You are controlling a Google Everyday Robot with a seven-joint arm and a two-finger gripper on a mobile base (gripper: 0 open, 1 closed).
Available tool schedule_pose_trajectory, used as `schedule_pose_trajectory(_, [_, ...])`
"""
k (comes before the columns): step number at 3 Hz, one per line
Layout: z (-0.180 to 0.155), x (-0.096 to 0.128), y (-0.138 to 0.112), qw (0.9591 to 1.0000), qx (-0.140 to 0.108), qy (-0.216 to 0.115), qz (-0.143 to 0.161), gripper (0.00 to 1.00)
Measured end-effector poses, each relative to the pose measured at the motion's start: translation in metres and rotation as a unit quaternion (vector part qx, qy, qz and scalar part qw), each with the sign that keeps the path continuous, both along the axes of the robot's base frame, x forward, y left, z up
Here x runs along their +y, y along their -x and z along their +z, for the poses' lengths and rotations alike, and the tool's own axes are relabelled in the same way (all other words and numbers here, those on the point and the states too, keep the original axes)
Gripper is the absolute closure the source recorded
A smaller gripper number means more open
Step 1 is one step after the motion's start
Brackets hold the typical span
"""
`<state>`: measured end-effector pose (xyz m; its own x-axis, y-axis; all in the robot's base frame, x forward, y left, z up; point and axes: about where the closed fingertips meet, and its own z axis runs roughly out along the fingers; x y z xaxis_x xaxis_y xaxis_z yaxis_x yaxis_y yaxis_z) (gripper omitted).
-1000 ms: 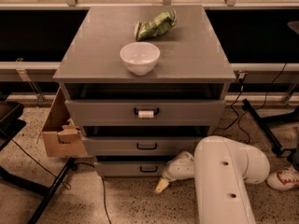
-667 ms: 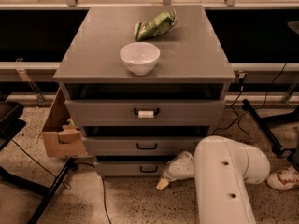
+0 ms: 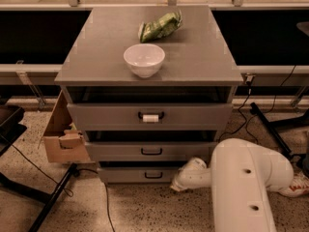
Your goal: Close bottom drawer
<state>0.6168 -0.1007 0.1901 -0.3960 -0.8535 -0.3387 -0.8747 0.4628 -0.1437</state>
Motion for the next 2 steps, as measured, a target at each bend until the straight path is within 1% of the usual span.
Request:
schedule_pose_trajectory(1, [0.038, -0.019, 0.044, 0.9994, 0.013, 0.033, 0.0, 0.86])
schedule_pose_trajectory(2, [0.086, -0.039, 0.087, 0.9961, 0.013, 0.085, 0.02, 1.0])
